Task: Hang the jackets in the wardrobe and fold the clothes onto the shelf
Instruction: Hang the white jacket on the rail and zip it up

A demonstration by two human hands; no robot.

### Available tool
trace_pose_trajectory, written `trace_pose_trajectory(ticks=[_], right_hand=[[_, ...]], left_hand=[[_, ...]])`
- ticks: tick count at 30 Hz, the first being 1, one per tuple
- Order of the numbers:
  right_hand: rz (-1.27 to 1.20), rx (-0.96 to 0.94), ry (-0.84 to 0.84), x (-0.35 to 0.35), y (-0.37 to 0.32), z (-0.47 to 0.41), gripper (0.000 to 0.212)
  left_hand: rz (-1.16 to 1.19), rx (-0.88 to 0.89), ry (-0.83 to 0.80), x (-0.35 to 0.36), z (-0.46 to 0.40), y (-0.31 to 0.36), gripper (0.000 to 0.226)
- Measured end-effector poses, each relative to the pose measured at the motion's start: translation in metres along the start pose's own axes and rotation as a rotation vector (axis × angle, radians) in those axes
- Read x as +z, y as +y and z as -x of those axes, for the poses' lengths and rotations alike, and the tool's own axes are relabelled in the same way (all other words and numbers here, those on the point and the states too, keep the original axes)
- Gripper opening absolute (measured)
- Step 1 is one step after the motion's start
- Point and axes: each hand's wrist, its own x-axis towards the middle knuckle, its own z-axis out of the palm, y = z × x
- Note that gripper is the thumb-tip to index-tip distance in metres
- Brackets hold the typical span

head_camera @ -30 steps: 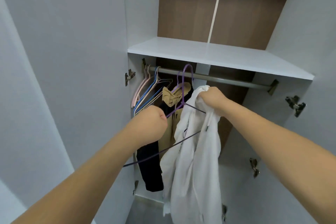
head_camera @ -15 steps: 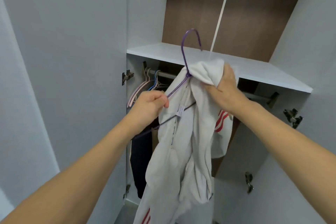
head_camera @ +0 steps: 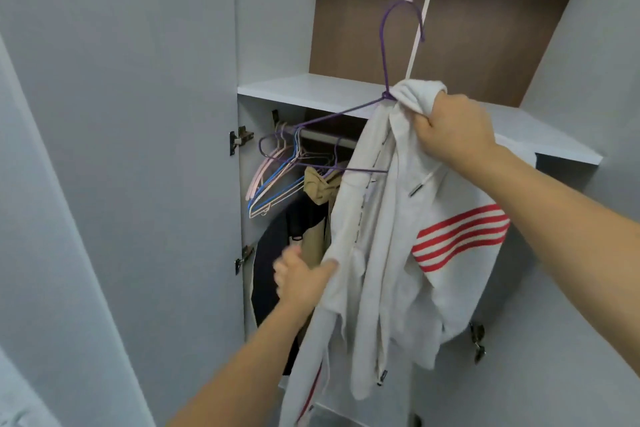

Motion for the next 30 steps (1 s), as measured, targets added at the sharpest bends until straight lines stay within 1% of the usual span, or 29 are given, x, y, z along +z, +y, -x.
trace_pose_trajectory(ticks=[1,2,3,4,6,7,8,9,11,13,14,16,18,20,23,25,28,30], right_hand=[[0.002,0.011,0.024,-0.003,0.003,0.001,0.042],[0.007,0.015,0.051,-0.006,0.006,0.002,0.046],[0.011,0.022,0.072,-0.009,0.009,0.004,0.049],[0.006,0.026,0.095,-0.011,0.012,0.005,0.052],[-0.016,0.030,0.132,-0.016,0.016,0.010,0.055],[-0.022,0.034,0.135,-0.018,0.018,0.013,0.055],[-0.024,0.037,0.129,-0.019,0.020,0.016,0.055],[-0.025,0.039,0.121,-0.020,0.022,0.018,0.055],[-0.023,0.052,0.117,-0.022,0.029,0.024,0.056],[-0.039,0.076,0.115,-0.023,0.041,0.032,0.057],[-0.050,0.091,0.103,-0.021,0.048,0.038,0.054],[-0.044,0.138,0.027,-0.018,0.060,0.052,0.052],[-0.025,0.179,-0.071,-0.011,0.068,0.066,0.053],[-0.034,0.174,-0.145,-0.002,0.072,0.080,0.052],[-0.058,0.114,-0.243,0.013,0.078,0.097,0.050],[-0.047,0.102,-0.315,0.025,0.079,0.105,0.046],[-0.019,0.106,-0.371,0.044,0.067,0.113,0.044],[0.015,0.075,-0.380,0.053,0.053,0.114,0.044]], left_hand=[[-0.049,-0.148,-0.217,0.009,-0.002,-0.012,0.103],[-0.052,-0.230,-0.376,0.018,-0.005,-0.018,0.114],[-0.008,-0.252,-0.470,0.026,-0.009,-0.020,0.117],[0.064,-0.245,-0.522,0.034,-0.014,-0.019,0.111],[0.155,-0.215,-0.603,0.049,-0.021,-0.011,0.081],[0.146,-0.202,-0.618,0.056,-0.024,-0.007,0.066],[0.125,-0.194,-0.609,0.062,-0.027,-0.004,0.057],[0.118,-0.185,-0.583,0.066,-0.031,-0.001,0.050],[0.179,-0.193,-0.531,0.063,-0.040,0.005,0.039],[0.220,-0.201,-0.448,0.047,-0.055,0.011,0.034],[0.199,-0.211,-0.405,0.035,-0.064,0.016,0.033],[0.124,-0.236,-0.330,0.006,-0.089,0.025,0.033],[0.076,-0.269,-0.302,-0.023,-0.107,0.035,0.033],[0.116,-0.267,-0.301,-0.045,-0.116,0.047,0.031],[0.259,-0.212,-0.252,-0.075,-0.122,0.076,0.021],[0.291,-0.162,-0.297,-0.090,-0.118,0.104,0.020],[0.224,-0.099,-0.434,-0.098,-0.091,0.151,0.010],[0.199,-0.075,-0.504,-0.095,-0.072,0.175,0.017]])
